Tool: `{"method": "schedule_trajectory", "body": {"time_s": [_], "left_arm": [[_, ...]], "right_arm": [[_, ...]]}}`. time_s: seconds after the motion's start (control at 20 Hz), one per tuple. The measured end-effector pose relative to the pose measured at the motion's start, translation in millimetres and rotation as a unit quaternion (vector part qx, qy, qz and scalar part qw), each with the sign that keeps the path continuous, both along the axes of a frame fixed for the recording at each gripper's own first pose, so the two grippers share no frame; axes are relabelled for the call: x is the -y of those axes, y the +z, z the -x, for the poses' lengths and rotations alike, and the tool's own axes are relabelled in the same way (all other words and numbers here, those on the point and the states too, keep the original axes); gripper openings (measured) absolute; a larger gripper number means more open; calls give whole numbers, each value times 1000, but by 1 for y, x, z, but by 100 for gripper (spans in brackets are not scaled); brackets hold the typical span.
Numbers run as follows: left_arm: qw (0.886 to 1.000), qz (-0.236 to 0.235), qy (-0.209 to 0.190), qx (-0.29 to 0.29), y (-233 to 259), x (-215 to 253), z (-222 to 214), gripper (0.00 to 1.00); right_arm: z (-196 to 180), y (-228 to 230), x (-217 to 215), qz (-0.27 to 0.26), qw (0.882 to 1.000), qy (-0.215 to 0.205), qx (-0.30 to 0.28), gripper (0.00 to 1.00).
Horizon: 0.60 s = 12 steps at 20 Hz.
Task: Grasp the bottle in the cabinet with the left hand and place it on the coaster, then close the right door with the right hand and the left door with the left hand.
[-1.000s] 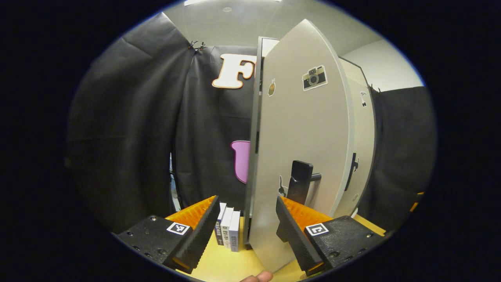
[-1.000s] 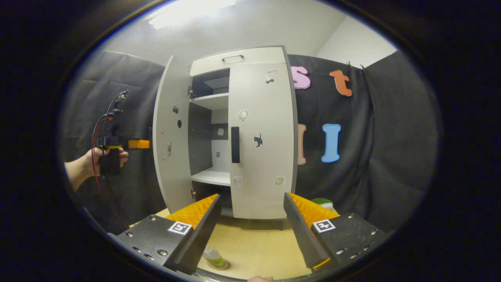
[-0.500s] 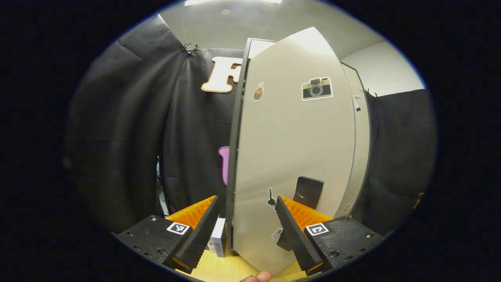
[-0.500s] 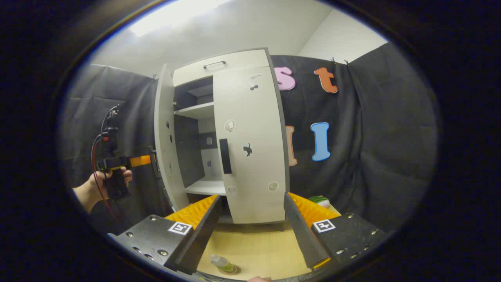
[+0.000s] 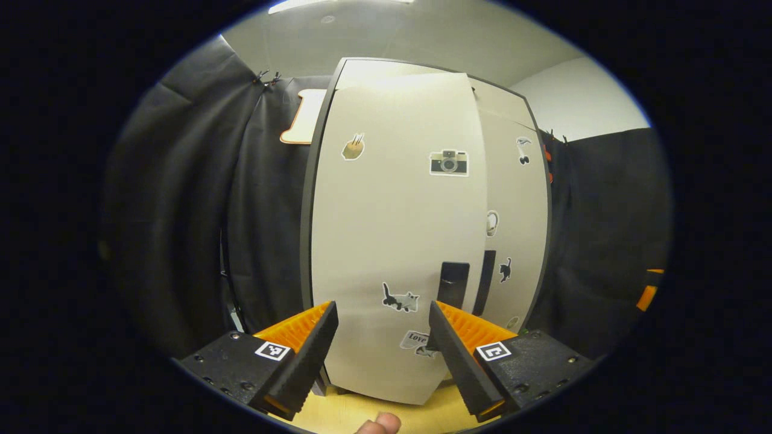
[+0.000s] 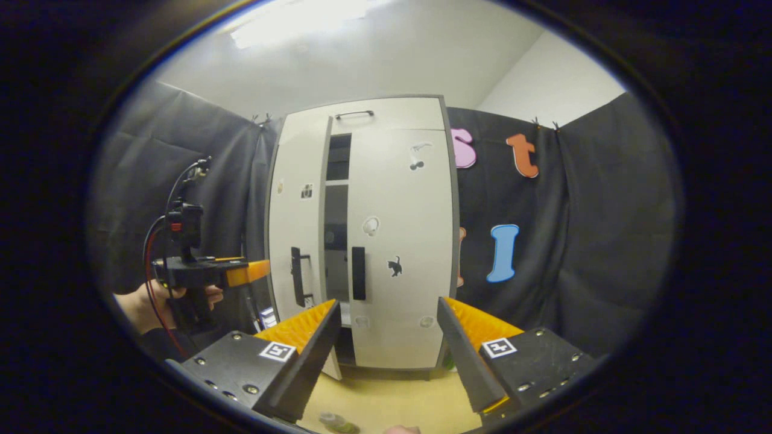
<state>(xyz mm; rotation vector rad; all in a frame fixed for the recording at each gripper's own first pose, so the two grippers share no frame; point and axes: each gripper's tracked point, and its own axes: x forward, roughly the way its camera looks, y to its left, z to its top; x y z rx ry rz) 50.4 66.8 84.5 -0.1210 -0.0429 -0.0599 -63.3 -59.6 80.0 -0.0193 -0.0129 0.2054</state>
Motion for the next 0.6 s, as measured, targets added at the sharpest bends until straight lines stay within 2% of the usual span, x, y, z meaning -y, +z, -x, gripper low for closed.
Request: {"method": "schedule_trajectory", "body": {"time_s": [0.35, 0.4, 0.45, 0.6], "left_arm": [[1000, -8, -2, 3, 8, 18, 34, 96], [1000, -7, 0, 2, 8, 20, 39, 93], [1000, -7, -2, 2, 8, 25, 44, 96], [1000, -9, -16, 2, 10, 42, 54, 96]], "right_arm": [[4, 5, 3, -2, 1000, 2, 18, 96], [5, 5, 5, 1, 1000, 1, 21, 96], [8, 5, 8, 2, 1000, 0, 23, 96], [15, 2, 15, -9, 1000, 3, 23, 96]]}}
